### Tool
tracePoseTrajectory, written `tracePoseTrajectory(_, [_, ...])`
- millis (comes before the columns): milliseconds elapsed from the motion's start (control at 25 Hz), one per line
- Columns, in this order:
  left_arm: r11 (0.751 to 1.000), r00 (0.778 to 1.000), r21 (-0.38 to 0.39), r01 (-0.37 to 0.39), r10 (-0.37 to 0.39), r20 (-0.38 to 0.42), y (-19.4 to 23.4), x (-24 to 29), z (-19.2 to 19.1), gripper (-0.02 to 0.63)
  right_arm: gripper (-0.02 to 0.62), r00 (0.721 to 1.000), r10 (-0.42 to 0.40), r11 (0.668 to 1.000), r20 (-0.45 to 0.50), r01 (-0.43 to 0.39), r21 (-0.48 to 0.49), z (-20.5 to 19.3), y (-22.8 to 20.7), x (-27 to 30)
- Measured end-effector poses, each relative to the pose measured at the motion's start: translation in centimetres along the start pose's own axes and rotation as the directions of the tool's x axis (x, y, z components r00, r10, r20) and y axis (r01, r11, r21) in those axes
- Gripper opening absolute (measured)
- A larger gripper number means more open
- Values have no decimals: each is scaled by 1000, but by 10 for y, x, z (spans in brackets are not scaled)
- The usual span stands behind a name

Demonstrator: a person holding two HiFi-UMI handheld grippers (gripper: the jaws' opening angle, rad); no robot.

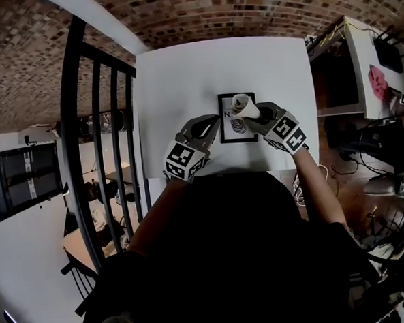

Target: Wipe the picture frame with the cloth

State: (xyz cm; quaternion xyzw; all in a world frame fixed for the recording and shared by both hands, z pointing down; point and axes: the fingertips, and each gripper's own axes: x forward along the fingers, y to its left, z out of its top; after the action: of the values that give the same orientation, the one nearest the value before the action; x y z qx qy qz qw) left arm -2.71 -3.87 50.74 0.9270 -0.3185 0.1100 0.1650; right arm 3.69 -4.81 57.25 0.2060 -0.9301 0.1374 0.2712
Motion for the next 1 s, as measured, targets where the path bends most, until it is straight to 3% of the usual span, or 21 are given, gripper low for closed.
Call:
tracePoseTrajectory(80, [1000,999,6,5,-5,38,-1,-2,13,2,101,986,-32,999,163,36,-21,40,1,-16])
tracePoseTrajectory(200, [999,994,30,15,-18,105,-9,-5,36,2,101,935,-47,996,352,72,-58,90,8,-45])
tracePoseTrajectory(360, [996,979,78,36,-51,195,-21,-8,72,2,100,873,-70,990,482,118,-70,129,15,-75])
tracePoseTrajectory(560, [993,971,99,62,-83,223,-26,-8,89,2,100,833,-98,989,544,141,-38,146,16,-85])
tracePoseTrajectory(1000, [989,963,89,118,-136,233,-38,-6,87,2,100,850,-74,993,522,111,-41,140,31,-88])
